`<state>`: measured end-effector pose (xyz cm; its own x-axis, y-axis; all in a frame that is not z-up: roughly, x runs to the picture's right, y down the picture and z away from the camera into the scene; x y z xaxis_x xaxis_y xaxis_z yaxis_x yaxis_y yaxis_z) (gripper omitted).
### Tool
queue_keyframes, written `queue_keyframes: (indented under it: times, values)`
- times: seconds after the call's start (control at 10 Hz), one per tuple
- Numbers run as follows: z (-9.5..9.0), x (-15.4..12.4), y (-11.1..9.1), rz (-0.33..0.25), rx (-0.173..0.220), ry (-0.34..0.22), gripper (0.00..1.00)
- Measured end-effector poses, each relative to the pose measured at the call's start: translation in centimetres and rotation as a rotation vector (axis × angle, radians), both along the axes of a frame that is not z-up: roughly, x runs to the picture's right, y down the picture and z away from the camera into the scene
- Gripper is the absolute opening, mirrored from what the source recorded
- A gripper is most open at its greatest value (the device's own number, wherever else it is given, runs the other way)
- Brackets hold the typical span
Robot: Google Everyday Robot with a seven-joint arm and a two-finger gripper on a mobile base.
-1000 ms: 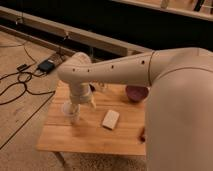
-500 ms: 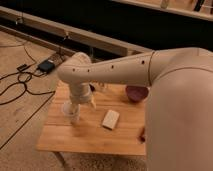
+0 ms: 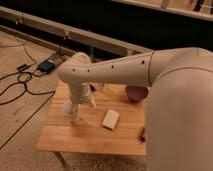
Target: Place the pepper in the ceramic bowl
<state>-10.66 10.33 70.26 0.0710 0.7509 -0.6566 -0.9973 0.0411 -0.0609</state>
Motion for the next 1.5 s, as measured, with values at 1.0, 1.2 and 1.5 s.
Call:
queue_keyframes:
  times: [1.0,1.2,1.5]
  values:
    - [0.6,0.4,-0.1,-0.003,-0.003,-0.007,0.65]
    - [2.2,2.8,-0.5,0.010,-0.003,0.007,0.65]
    - [5.1,9.2,-1.3,0.066,-0.002,0.071,0.65]
